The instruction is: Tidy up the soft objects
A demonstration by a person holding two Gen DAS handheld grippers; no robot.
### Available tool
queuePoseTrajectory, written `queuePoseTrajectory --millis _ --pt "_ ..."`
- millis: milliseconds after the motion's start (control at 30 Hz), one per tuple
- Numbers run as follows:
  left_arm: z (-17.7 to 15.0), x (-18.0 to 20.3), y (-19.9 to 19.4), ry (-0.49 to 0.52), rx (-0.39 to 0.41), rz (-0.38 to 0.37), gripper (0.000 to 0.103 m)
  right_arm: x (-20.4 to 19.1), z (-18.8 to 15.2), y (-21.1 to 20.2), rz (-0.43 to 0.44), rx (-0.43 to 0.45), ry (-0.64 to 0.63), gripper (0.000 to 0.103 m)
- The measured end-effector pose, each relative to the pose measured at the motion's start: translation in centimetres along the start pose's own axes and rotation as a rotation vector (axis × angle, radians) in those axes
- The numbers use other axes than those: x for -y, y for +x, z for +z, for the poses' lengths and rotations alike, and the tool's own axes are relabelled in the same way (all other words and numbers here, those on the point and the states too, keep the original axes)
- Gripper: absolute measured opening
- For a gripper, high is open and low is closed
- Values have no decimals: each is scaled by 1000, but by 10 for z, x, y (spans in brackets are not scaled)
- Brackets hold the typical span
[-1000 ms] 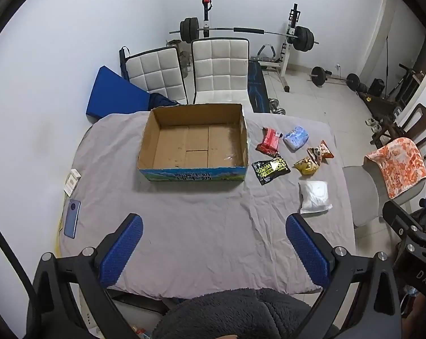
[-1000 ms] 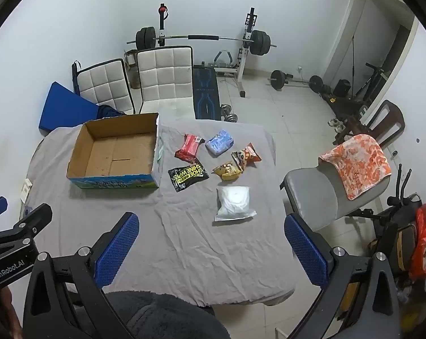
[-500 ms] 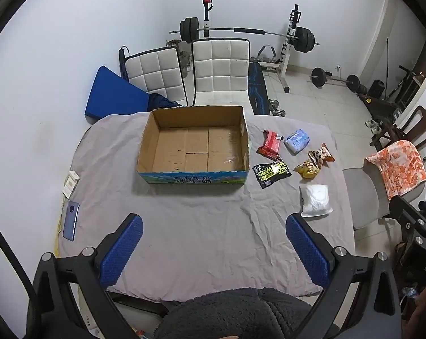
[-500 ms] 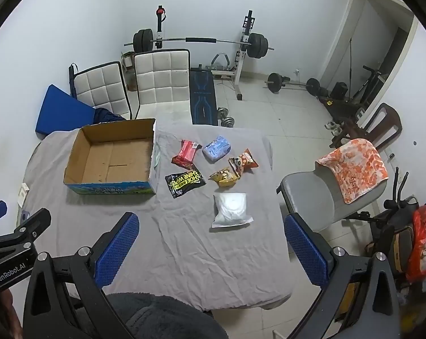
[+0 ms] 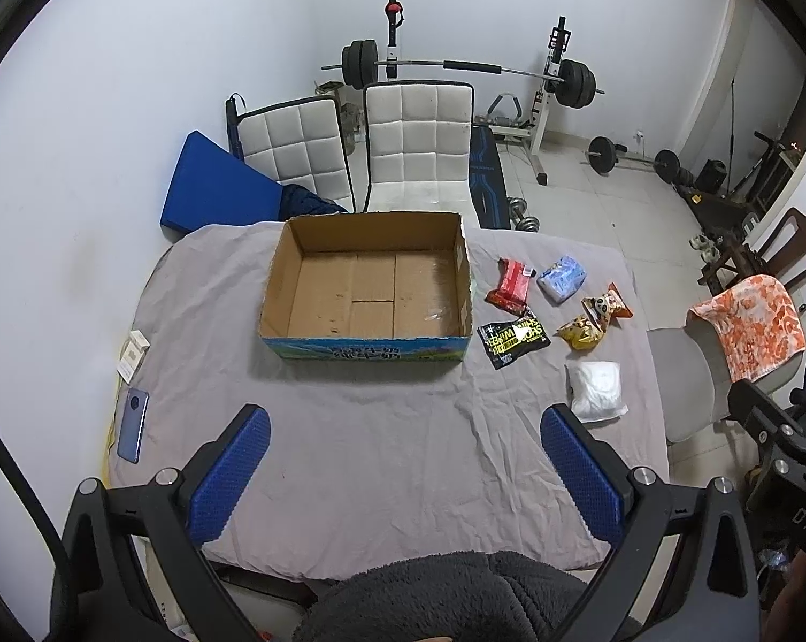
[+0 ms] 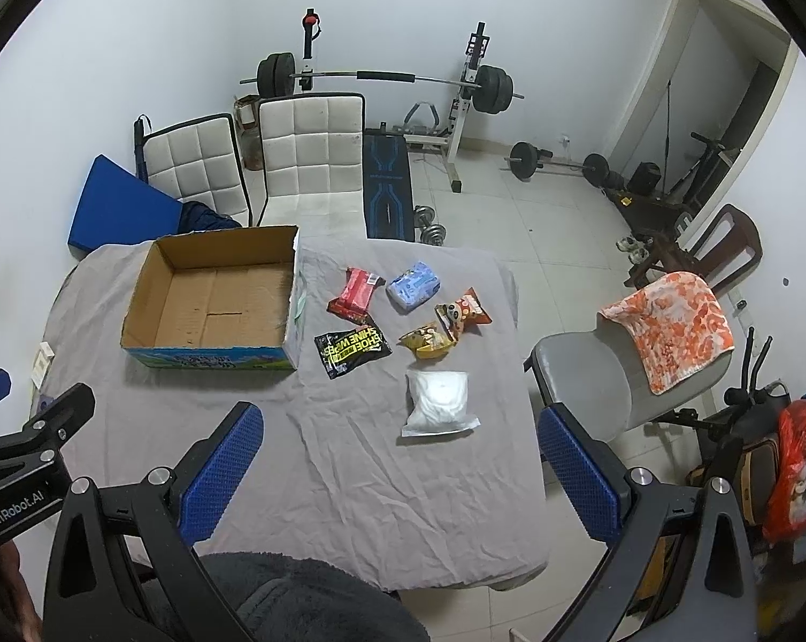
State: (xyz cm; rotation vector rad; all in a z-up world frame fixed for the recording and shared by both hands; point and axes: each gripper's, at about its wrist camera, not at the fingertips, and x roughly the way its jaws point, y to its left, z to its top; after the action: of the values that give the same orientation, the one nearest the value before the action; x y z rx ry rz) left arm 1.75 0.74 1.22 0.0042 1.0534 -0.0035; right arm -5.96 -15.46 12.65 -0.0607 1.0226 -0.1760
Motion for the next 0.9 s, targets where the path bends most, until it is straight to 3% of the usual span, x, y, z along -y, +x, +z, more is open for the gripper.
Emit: queuePoseTrajectory --millis 900 --pt "8 -11 -1 7 9 -2 103 -6 0 4 10 -11 3 103"
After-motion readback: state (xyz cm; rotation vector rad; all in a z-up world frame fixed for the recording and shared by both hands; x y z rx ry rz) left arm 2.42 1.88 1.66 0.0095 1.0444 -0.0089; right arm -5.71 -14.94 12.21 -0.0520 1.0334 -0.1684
